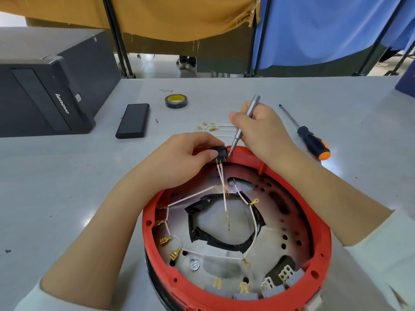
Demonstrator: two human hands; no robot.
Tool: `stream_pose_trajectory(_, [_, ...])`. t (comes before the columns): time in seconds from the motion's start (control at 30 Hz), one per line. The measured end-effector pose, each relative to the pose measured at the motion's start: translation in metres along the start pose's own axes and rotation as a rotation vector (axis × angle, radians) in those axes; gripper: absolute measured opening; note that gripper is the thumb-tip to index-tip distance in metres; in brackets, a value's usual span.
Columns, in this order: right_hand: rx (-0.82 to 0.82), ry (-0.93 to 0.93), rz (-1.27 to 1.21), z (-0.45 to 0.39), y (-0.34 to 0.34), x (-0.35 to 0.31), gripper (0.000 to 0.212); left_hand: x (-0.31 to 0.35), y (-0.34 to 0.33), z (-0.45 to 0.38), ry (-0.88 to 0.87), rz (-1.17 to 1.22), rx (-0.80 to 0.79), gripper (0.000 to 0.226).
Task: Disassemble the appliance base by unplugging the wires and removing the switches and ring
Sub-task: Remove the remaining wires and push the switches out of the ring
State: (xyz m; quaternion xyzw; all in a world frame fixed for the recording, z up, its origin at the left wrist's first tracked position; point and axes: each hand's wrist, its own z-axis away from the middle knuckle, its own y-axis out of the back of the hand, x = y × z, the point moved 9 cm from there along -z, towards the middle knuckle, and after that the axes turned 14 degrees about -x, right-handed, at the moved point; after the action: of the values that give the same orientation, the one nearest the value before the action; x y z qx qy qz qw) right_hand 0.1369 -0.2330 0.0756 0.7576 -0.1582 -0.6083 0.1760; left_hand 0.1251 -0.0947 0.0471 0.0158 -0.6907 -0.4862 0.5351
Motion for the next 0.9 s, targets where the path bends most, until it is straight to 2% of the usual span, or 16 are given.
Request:
stream_pose_trajectory(0.1, [-0.027,0.051,0.149,0.003,-0.006,-0.009,0.036,0.0,0.0,0.0,0.0,-0.003,0.001,0.023])
stream_pose_trajectory(0.3, [0.039,0.154,0.009,0.006,0.003,-0.012,0.037,-0.001,0.002,0.001,0.007,-0.026,0.015,0.022])
stream_pose_trajectory(0.37, [0.101,0.235,0.018,0.011,0.008,-0.022,0.033,-0.001,0.003,0.001,0.005,-0.033,0.018,0.022])
stream_pose_trajectory(0.43, [0.088,0.283,0.015,0.013,0.01,-0.031,0.025,0.0,0.002,0.001,0.003,-0.033,0.02,0.022])
stream_pose_trajectory(0.5, [-0.028,0.282,0.014,0.014,0.002,-0.039,0.016,0.0,0.002,0.001,0.002,-0.038,0.024,0.022])
stream_pose_trajectory(0.57, [-0.207,0.211,0.069,0.015,-0.011,-0.04,0.018,0.0,0.001,0.002,-0.002,-0.032,0.025,0.021])
stream_pose_trajectory(0.67, [-0.416,0.031,0.329,0.033,-0.027,-0.032,0.017,0.003,0.002,0.003,-0.024,-0.029,0.026,0.02])
stream_pose_trajectory(0.8, [-0.487,0.011,0.809,0.063,-0.032,-0.025,0.016,0.007,0.002,0.003,-0.037,-0.064,0.033,0.023])
stream_pose_trajectory(0.9, [-0.54,0.02,0.815,0.077,-0.04,-0.017,0.021,0.01,0.007,0.007,-0.059,-0.08,0.115,0.024])
